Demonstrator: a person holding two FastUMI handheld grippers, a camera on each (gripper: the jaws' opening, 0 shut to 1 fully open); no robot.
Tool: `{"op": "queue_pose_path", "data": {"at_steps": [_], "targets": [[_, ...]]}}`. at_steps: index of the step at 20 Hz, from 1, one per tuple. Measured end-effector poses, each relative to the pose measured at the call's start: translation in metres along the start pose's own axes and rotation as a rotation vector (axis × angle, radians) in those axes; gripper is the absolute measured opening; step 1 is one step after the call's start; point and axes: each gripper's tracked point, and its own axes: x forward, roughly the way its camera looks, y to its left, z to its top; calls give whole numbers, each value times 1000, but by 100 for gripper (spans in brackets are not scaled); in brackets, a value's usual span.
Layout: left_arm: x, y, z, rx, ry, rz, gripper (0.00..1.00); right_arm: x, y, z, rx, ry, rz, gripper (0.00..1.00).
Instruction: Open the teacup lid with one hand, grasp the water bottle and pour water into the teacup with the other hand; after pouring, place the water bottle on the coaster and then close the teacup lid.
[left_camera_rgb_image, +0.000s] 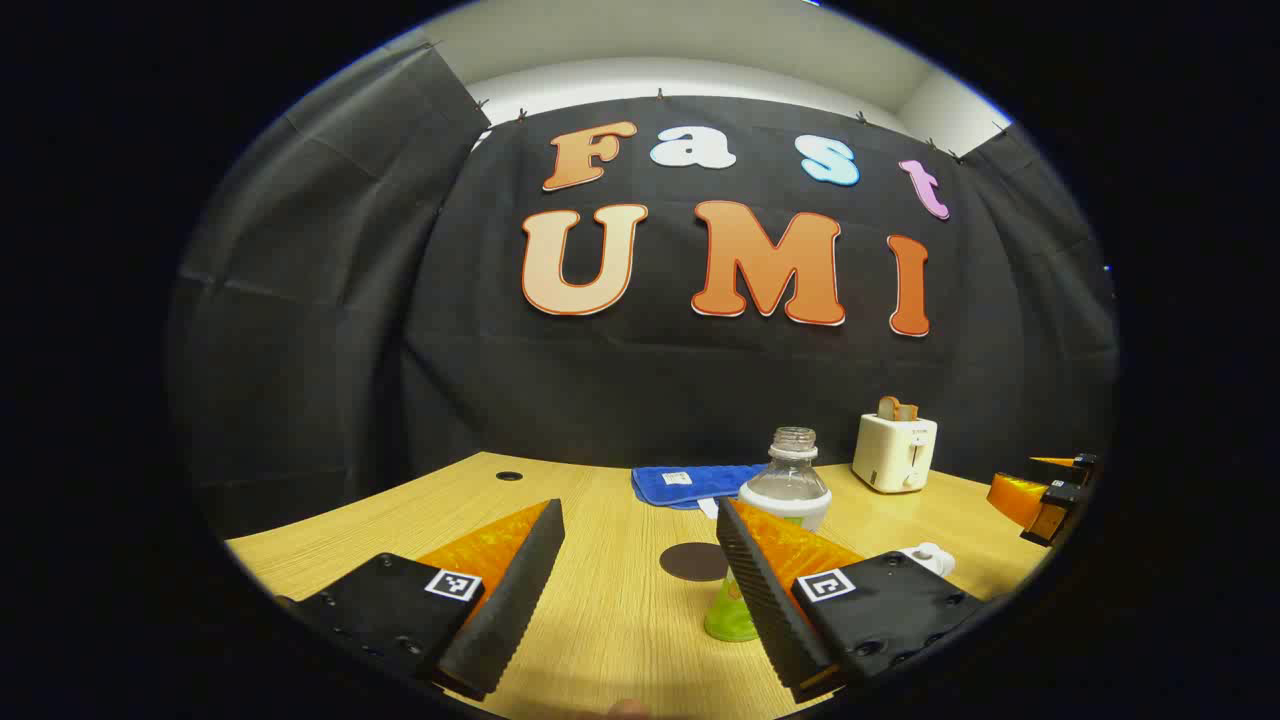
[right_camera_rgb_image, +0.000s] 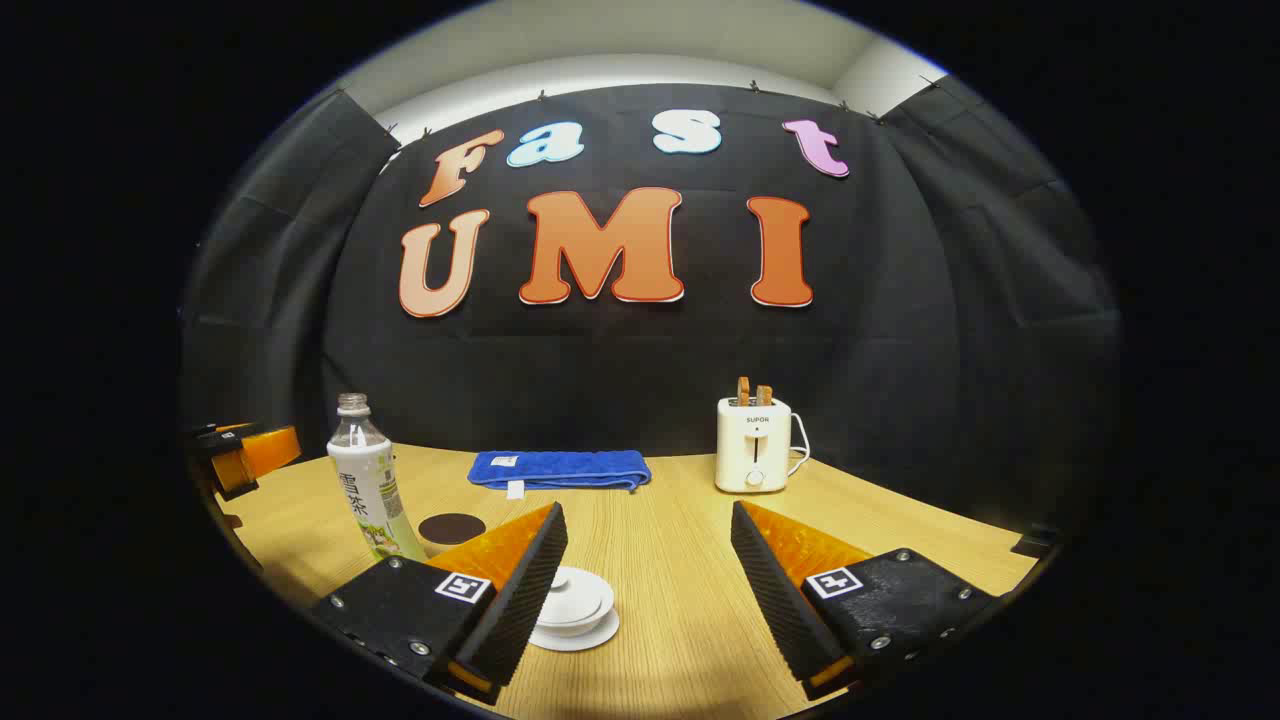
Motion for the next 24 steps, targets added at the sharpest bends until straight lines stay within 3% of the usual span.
{"op": "queue_pose_path", "data": {"at_steps": [8,11,24], "targets": [[-1,-1,-16,-37,-6,-9,99,6,9,-16,-2,8,27,99],[2,1,-37,29,19,16,98,8,15,-25,-4,24,50,99],[4,-11,-31,37,-5,-11,99,12,27,-33,-21,39,66,99]]}}
